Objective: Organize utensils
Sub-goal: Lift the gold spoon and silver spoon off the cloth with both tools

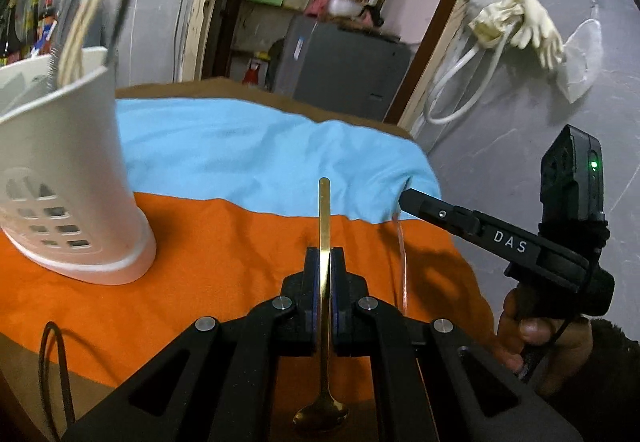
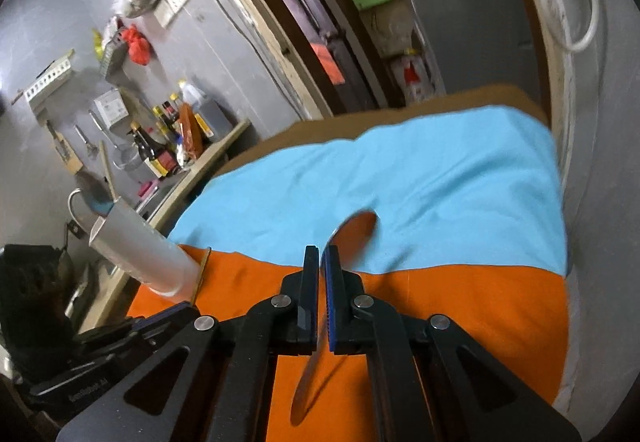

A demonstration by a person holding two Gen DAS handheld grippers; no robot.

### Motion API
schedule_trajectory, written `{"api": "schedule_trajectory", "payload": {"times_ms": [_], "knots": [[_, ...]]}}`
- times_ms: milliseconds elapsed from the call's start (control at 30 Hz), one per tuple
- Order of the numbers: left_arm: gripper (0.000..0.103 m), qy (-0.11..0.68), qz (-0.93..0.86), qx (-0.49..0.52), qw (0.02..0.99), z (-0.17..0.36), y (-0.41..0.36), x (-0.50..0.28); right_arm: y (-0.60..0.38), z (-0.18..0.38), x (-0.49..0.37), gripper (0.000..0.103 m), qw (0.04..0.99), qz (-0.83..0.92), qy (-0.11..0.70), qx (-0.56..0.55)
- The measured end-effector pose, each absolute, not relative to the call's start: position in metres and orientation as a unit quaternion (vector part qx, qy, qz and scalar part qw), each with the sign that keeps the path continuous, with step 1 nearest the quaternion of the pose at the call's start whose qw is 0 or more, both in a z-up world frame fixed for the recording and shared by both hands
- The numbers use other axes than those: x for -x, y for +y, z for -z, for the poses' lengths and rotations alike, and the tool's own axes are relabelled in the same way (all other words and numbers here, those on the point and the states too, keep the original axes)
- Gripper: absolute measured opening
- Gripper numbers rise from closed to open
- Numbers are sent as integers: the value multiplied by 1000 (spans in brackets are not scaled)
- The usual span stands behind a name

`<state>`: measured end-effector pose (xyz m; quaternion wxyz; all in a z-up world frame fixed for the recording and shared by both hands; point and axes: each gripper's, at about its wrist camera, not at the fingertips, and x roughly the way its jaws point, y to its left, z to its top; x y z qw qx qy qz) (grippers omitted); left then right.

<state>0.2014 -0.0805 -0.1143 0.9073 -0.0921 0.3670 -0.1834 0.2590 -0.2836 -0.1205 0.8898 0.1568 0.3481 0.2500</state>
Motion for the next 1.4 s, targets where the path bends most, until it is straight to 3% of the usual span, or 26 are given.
{"api": "schedule_trajectory", "payload": {"times_ms": [333,367,400,467,867,1233,1333,1400], "knots": [[2,391,180,98,897,123,-86,-206,-285,142,-263,6,872,-191,418,-170],[2,395,179,99,896,123,-84,-206,-286,143,-264,11,868,-190,425,-174],[2,398,176,99,895,124,-83,-206,-287,146,-265,23,863,-191,434,-176],[2,401,176,100,893,126,-82,-206,-288,152,-268,30,852,-193,452,-181],[2,401,170,115,893,125,-78,-206,-274,153,-288,21,848,-209,466,-138],[2,396,159,127,895,126,-73,-205,-261,150,-305,29,862,-195,460,-90],[2,398,156,128,895,127,-74,-205,-255,150,-313,37,862,-200,458,-86],[2,398,154,129,895,127,-75,-205,-248,149,-315,53,862,-208,456,-74]]}}
